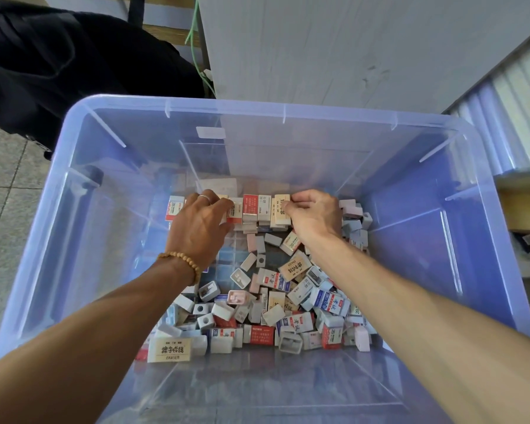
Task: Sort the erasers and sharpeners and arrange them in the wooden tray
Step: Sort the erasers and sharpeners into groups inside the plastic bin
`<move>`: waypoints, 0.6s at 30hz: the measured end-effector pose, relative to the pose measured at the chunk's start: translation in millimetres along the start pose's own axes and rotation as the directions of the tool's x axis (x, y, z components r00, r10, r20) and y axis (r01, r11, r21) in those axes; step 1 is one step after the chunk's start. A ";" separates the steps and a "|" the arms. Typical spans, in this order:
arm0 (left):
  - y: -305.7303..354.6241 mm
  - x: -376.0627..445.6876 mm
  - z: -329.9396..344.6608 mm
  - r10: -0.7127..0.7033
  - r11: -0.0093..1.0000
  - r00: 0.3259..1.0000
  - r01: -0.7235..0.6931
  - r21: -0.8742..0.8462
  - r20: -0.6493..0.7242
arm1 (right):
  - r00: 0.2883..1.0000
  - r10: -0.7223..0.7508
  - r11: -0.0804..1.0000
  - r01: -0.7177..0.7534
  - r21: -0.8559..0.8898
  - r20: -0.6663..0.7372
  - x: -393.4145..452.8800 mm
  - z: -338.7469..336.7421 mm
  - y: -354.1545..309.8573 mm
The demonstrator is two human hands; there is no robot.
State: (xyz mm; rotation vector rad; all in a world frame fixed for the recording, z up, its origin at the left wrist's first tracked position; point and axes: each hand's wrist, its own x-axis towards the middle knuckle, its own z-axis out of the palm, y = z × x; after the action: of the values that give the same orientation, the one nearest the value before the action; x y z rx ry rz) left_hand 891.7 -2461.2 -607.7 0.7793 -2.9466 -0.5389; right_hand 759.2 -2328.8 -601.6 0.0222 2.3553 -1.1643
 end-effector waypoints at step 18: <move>22.2 1.0 -10.3 0.203 0.971 0.976 -0.211 0.115 0.075 | 0.960 -0.278 0.940 0.276 -0.203 0.021 -6.6 -2.3 -11.1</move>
State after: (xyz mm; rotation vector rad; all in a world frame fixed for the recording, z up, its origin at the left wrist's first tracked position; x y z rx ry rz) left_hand 881.8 -2446.9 -590.4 0.4616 -3.0927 -0.3773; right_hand 761.4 -2332.8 -589.2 -0.3891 2.5318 -1.0384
